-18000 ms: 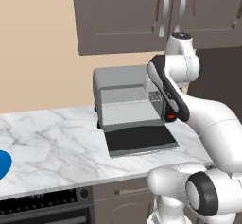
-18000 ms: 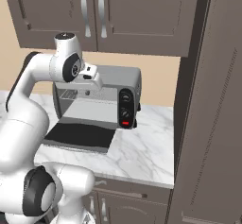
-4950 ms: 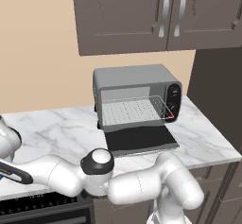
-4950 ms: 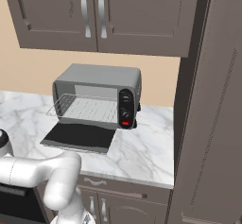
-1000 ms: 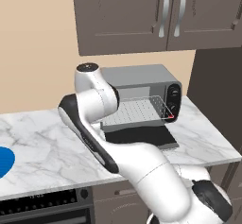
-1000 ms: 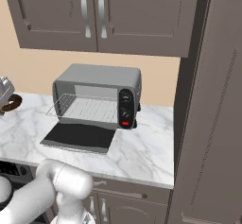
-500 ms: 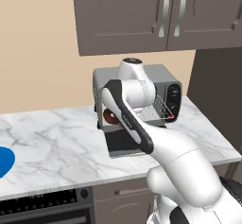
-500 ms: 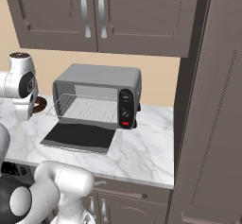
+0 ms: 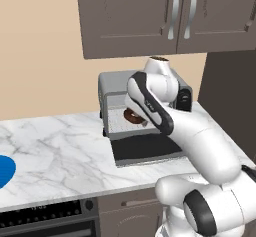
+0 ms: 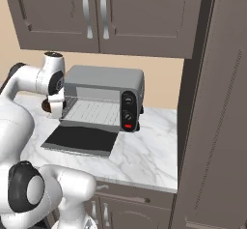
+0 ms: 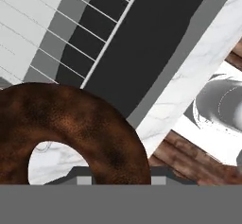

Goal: Pick up the bagel from the plate, place it on the toaster oven rack, close the door, and set the timer.

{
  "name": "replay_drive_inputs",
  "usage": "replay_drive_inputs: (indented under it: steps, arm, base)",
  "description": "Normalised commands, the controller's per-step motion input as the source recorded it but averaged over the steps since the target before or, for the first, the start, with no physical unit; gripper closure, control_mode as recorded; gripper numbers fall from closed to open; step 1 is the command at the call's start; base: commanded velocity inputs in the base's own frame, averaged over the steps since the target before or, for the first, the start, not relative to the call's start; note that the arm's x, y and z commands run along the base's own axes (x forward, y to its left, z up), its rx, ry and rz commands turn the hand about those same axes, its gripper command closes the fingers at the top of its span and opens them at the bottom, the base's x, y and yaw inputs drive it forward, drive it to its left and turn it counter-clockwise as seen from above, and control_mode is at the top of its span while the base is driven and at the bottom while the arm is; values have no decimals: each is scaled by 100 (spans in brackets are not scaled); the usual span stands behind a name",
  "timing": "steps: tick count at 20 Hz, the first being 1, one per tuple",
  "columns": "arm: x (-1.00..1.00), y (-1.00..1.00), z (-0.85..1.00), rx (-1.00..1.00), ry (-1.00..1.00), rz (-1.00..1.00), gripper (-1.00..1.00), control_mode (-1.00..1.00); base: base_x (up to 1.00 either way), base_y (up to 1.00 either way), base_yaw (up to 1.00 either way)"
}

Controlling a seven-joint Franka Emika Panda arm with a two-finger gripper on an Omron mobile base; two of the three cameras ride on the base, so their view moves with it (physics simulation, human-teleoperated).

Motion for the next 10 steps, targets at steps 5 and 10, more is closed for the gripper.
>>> replay_drive_inputs:
  steps: [5,10]
  arm:
    - [40,-21,0,0,-1,30,100,-100]
    - [32,-17,-5,0,-3,20,100,-100]
  base:
    - [0,0,0]
    - [0,0,0]
